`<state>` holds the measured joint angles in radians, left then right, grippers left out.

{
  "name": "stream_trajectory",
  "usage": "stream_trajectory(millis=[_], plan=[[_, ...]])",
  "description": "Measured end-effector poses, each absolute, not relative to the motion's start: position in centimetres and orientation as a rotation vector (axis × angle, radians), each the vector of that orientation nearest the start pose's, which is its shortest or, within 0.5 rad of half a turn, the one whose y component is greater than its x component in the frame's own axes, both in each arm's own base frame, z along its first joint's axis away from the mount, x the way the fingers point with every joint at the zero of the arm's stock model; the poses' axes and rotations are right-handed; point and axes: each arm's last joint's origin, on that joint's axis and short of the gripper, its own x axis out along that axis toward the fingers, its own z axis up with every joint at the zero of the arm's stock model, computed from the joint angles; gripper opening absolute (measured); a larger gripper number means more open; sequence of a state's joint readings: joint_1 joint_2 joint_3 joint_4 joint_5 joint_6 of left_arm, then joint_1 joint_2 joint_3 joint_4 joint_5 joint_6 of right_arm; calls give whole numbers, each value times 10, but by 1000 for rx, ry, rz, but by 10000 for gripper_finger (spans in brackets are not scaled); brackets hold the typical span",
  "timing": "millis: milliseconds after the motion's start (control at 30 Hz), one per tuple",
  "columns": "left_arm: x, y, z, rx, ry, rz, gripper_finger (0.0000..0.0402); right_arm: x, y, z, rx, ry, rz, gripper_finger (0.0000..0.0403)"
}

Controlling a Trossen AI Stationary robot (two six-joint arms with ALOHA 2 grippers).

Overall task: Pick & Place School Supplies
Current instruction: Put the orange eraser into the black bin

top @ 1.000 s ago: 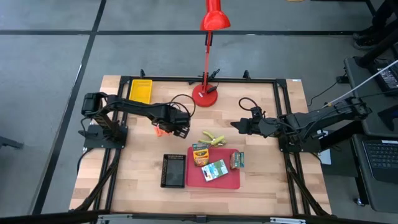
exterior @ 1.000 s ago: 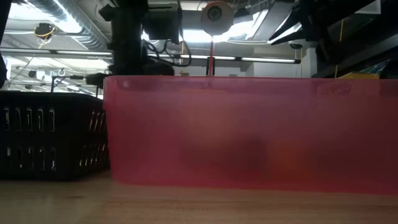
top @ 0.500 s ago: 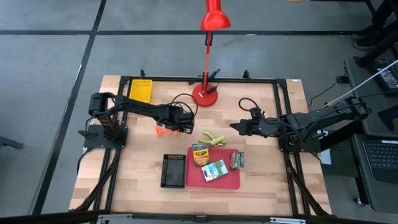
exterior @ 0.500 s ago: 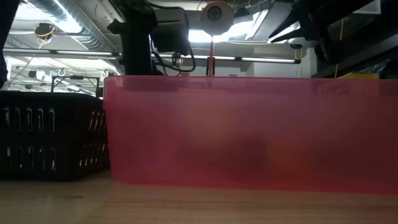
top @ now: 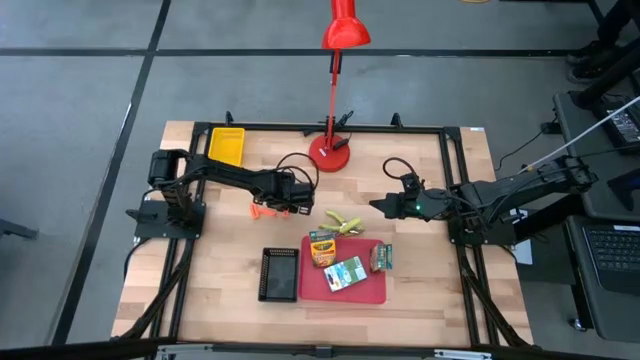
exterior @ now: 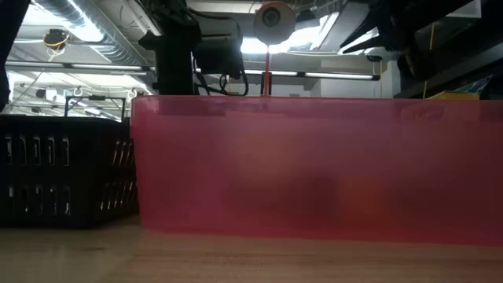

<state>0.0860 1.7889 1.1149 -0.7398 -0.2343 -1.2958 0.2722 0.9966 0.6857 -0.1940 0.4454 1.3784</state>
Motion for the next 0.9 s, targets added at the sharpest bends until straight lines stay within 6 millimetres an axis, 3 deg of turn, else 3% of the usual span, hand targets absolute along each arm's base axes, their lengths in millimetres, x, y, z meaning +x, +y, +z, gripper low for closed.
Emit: stream_trajectory(millis=[367, 700, 900], plan=[[320, 32, 161, -944, 1010, 1115, 154, 206, 45, 262, 1173, 288, -443, 41], [315, 14, 160, -951, 1032, 1162, 170, 206, 46, 262, 1184, 298, -433, 41], [322, 19, 155, -961, 992, 1154, 171, 206, 46, 262, 1187, 304, -427, 41]])
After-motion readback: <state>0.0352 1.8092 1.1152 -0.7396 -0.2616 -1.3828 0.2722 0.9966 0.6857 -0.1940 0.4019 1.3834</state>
